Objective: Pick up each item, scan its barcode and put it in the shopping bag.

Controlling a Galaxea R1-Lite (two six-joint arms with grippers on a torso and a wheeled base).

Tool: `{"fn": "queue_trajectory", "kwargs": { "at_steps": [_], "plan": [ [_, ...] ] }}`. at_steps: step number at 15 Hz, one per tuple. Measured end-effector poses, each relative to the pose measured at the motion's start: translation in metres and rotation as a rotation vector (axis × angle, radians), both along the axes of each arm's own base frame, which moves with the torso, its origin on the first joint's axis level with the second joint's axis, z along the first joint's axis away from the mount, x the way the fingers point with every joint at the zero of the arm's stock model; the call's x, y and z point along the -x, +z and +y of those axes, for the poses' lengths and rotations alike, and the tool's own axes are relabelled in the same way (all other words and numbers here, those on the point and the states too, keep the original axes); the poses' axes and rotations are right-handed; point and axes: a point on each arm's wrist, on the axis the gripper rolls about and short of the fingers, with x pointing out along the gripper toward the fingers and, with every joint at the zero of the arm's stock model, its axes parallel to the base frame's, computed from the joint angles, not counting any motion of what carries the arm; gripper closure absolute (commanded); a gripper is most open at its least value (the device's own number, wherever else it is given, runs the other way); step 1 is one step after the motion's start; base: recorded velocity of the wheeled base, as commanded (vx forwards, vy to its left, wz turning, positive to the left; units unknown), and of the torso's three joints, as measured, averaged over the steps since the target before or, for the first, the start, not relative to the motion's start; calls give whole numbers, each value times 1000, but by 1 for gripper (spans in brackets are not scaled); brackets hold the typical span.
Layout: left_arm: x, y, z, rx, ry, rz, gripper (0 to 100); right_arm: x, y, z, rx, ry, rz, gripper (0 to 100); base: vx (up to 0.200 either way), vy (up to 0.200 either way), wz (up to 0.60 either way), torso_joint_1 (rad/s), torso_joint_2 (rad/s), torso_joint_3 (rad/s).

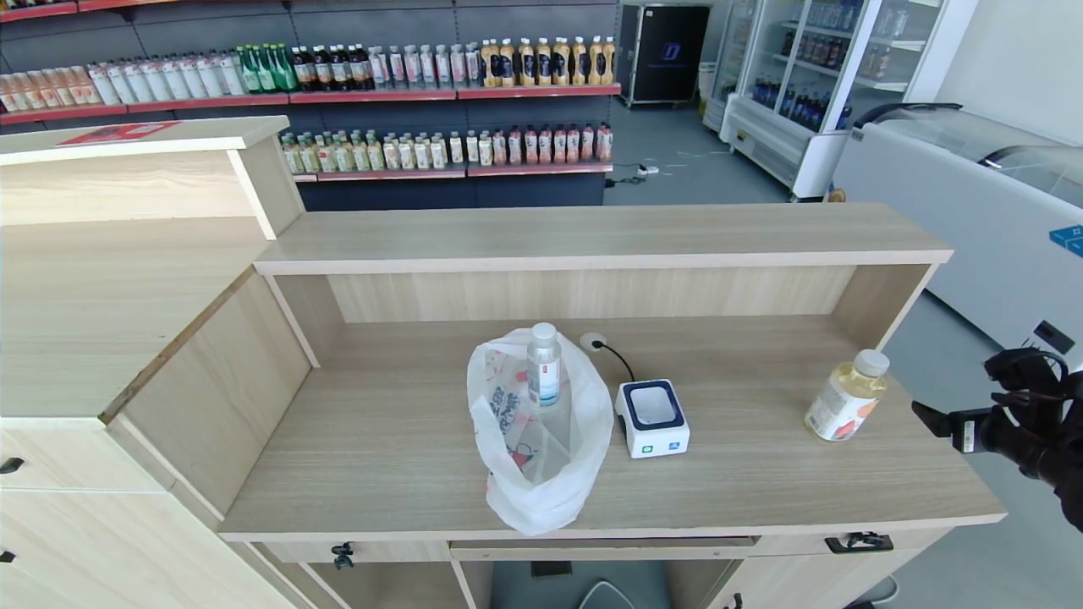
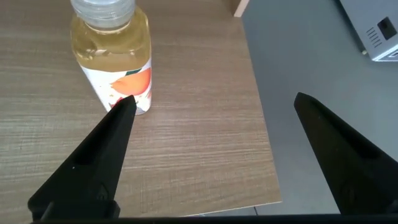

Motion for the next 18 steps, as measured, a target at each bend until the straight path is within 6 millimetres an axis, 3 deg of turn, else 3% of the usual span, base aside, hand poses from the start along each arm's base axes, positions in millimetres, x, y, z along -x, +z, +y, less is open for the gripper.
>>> {"fn": "queue_trajectory", "kwargs": {
  "at_steps": [18],
  "plan": [
    [0,0,0,0,0,0,0,-40,-39,21,-47,78,-51,0,0,0,0,0,0,0]
  ]
}}
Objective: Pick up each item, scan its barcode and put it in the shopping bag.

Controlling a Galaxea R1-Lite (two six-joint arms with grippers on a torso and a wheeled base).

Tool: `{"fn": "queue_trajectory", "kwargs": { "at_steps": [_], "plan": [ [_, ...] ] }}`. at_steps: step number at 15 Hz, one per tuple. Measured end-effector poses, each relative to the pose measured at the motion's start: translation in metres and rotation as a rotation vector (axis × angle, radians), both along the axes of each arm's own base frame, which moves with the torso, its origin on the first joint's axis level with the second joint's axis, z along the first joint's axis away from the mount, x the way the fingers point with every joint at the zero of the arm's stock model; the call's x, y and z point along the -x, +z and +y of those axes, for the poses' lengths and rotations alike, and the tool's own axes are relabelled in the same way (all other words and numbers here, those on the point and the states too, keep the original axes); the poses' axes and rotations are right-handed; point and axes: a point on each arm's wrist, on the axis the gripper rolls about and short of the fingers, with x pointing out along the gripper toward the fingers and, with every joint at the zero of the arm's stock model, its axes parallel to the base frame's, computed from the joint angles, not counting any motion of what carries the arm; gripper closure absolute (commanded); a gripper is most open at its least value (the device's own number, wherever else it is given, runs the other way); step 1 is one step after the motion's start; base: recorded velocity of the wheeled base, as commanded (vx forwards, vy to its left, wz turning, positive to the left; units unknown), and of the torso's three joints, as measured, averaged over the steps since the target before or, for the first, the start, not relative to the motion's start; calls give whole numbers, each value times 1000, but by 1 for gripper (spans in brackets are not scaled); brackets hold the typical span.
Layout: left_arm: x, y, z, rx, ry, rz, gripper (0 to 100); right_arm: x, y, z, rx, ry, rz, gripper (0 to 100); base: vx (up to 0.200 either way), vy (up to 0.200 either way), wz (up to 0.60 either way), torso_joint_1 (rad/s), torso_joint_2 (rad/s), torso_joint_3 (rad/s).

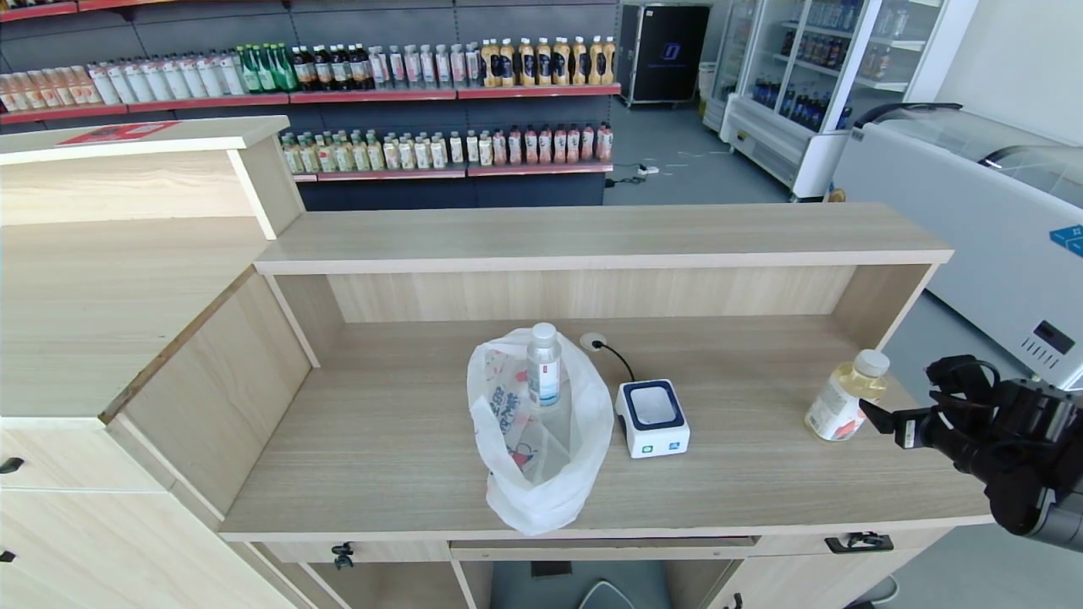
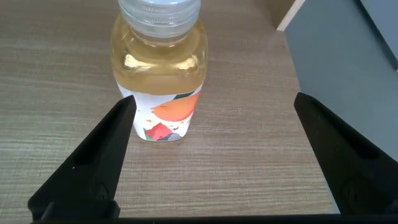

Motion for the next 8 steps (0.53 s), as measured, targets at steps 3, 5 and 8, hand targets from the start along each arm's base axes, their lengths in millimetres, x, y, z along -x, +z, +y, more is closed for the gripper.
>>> {"fn": "queue_trajectory", "kwargs": {
  "at_steps": [3,5,8],
  "plan": [
    [0,0,0,0,0,0,0,-10,-3,3,-8,-5,-13,0,0,0,0,0,0,0],
    [0,0,0,0,0,0,0,-17,-6,7,-9,-5,-18,0,0,0,0,0,0,0],
    [0,0,0,0,0,0,0,-26,-12,16,-25,3,-21,0,0,0,0,0,0,0]
  ]
}}
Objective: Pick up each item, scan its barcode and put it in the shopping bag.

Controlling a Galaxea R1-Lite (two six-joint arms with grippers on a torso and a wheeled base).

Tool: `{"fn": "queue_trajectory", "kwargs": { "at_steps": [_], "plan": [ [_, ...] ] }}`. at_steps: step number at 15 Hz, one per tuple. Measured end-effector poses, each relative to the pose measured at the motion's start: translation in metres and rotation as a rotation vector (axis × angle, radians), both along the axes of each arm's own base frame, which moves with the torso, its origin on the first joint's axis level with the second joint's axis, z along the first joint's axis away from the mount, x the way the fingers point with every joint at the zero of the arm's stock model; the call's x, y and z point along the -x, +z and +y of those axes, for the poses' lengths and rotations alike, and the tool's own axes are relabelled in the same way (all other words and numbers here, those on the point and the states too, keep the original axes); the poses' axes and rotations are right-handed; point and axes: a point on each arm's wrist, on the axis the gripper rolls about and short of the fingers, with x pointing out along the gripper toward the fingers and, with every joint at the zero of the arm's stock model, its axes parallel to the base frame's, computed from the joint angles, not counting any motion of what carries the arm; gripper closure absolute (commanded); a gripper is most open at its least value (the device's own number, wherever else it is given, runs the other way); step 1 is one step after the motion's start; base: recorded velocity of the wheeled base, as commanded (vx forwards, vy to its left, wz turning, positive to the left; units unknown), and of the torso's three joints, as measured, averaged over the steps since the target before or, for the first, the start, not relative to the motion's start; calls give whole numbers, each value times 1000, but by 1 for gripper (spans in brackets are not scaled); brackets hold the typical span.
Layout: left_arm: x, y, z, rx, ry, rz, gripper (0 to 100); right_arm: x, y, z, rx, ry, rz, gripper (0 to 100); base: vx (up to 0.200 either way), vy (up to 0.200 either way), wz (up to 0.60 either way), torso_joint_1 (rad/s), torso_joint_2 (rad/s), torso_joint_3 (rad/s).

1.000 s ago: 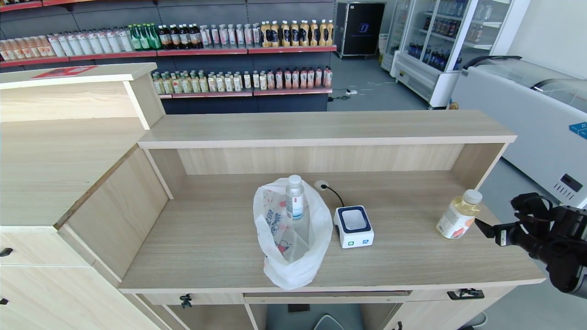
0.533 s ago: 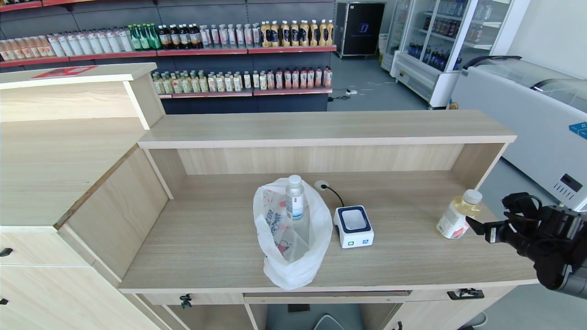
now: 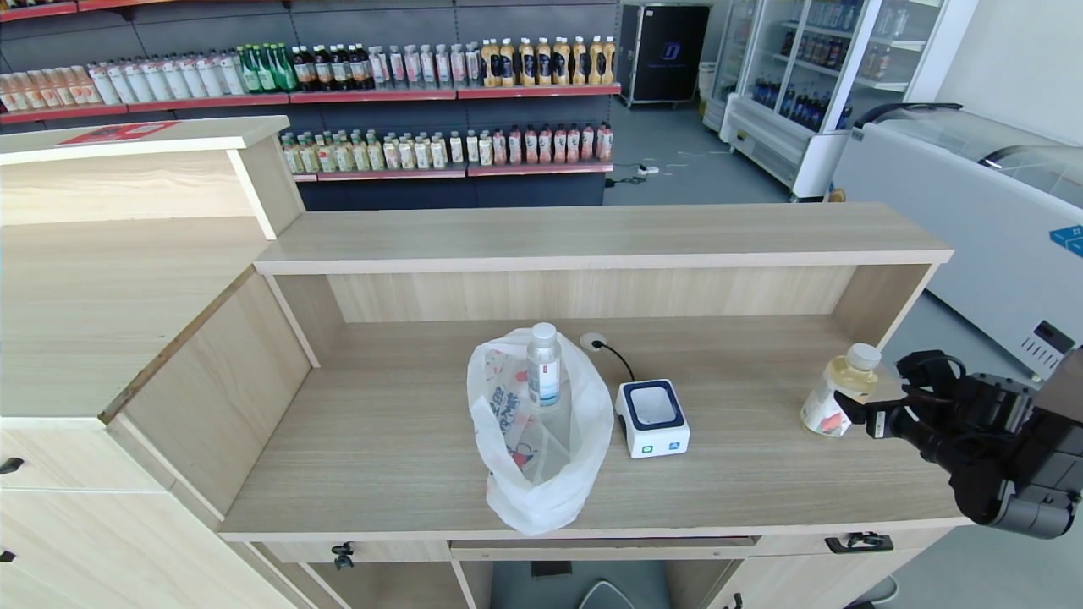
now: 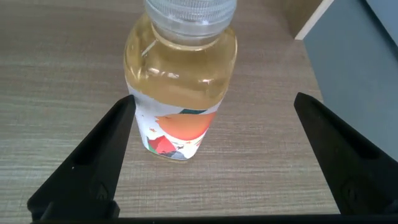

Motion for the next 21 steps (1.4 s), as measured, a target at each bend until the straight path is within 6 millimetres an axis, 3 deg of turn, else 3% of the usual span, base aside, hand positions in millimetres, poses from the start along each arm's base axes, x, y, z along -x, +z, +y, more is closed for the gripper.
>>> {"fn": "queue_trajectory", "kwargs": {
  "at_steps": [4,9,12,21],
  "plan": [
    [0,0,0,0,0,0,0,-7,-6,17,-41,21,1,0,0,0,0,0,0,0],
    [0,0,0,0,0,0,0,-20,-11,35,-142,-180,-31,0,0,0,0,0,0,0],
    [0,0,0,0,0,0,0,-26,-17,44,-155,-184,-32,0,0,0,0,0,0,0],
    [0,0,0,0,0,0,0,-50,-29,45,-109,-180,-47,0,0,0,0,0,0,0]
  ]
}}
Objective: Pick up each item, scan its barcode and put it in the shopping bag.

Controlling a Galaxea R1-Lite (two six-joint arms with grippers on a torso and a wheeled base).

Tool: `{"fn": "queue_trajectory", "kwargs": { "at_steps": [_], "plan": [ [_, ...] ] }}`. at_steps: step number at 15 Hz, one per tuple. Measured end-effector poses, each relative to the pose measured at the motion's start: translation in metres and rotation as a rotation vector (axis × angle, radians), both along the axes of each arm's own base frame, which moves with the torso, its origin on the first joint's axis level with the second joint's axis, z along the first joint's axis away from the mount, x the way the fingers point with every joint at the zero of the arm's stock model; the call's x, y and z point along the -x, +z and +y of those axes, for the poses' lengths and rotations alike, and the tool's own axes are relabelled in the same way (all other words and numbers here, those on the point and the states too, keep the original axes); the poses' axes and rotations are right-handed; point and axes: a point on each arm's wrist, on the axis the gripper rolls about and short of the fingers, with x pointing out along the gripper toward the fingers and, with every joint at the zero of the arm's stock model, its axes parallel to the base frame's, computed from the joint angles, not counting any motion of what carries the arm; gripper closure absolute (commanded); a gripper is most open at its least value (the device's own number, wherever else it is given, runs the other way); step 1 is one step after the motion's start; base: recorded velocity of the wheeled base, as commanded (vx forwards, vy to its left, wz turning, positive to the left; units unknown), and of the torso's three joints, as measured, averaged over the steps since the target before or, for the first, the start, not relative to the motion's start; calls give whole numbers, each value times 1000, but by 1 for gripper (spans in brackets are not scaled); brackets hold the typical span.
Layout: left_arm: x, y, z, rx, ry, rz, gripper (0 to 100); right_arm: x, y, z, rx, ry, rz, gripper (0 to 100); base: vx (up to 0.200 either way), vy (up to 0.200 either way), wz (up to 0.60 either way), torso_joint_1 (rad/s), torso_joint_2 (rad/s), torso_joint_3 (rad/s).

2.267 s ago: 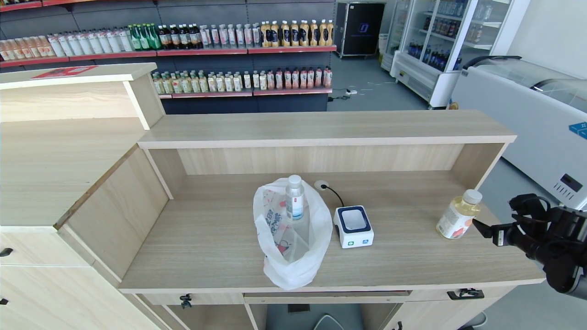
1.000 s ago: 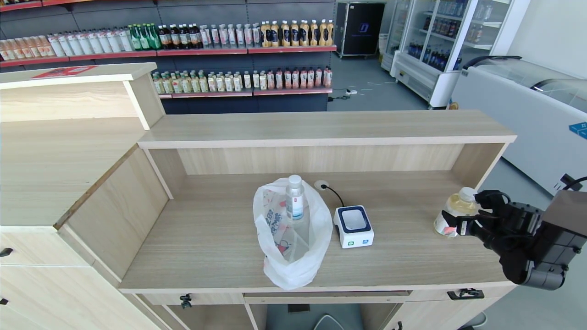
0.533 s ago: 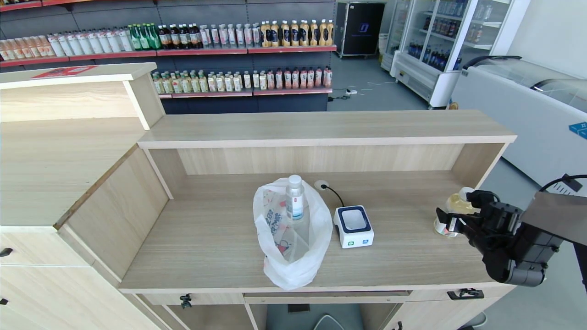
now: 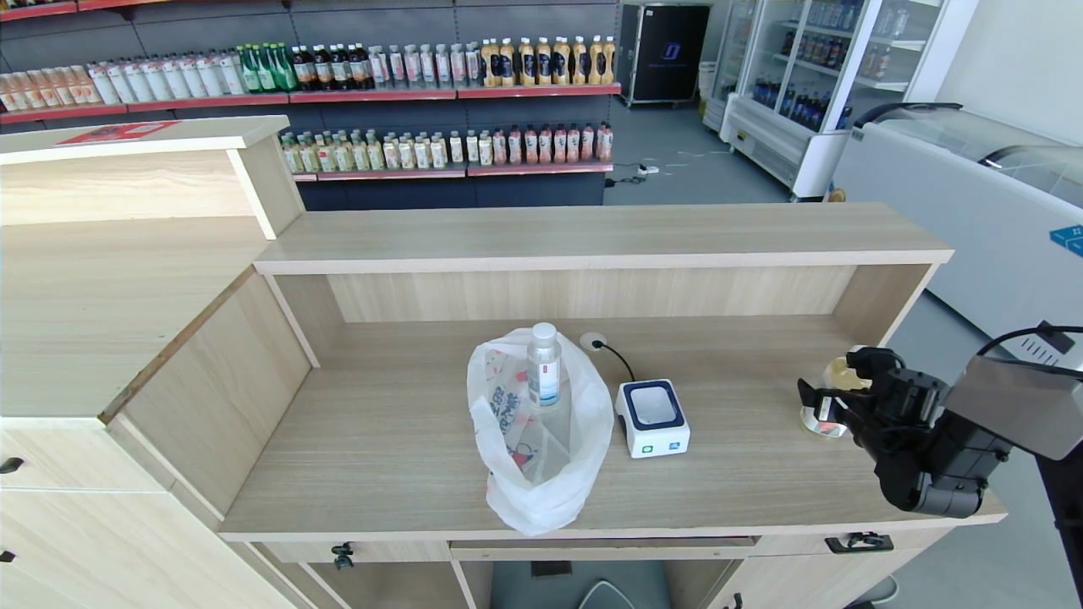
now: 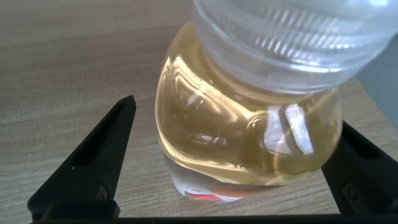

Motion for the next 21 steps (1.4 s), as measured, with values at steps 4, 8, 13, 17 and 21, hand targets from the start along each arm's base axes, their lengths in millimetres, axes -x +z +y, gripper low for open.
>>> {"fn": "queue_trajectory", "kwargs": {
  "at_steps": [4,8,13,17,21],
  "plan": [
    [0,0,0,0,0,0,0,-11,-4,3,24,12,-10,100,0,0,0,0,0,0],
    [0,0,0,0,0,0,0,-16,-7,2,66,21,9,100,0,0,0,0,0,0],
    [0,0,0,0,0,0,0,-18,-7,3,87,32,10,100,0,0,0,0,0,0],
    [0,0,0,0,0,0,0,-14,33,3,23,69,15,100,0,0,0,0,0,0],
    [0,0,0,0,0,0,0,27,154,13,-90,316,72,100,0,0,0,0,0,0]
  ]
}}
